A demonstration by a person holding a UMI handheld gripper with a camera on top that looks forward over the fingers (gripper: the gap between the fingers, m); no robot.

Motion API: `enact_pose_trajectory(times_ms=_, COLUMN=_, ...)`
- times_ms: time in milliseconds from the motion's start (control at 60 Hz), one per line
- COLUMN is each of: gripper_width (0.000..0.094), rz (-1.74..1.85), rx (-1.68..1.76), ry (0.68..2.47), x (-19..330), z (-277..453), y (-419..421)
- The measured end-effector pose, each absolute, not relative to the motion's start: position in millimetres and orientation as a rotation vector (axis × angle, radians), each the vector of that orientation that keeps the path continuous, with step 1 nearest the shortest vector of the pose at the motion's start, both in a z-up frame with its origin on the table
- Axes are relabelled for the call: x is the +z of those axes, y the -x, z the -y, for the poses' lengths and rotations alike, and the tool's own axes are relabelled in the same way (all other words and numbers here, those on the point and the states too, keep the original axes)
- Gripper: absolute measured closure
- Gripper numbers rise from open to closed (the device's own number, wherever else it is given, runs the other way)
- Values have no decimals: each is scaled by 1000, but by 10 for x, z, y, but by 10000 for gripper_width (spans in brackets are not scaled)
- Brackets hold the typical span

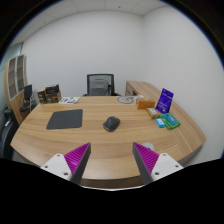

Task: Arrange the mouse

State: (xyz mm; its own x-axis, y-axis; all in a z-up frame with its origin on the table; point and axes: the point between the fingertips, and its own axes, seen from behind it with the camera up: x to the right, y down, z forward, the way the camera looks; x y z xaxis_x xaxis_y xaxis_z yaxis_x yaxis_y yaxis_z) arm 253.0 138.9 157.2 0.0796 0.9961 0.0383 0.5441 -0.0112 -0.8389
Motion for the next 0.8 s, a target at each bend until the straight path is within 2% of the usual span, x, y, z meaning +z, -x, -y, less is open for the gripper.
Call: enact_pose_trajectory(times_ms=800, gripper_width=77, rz=1609, rx=712, ry=1708, x=517, z=-1451, y=-824)
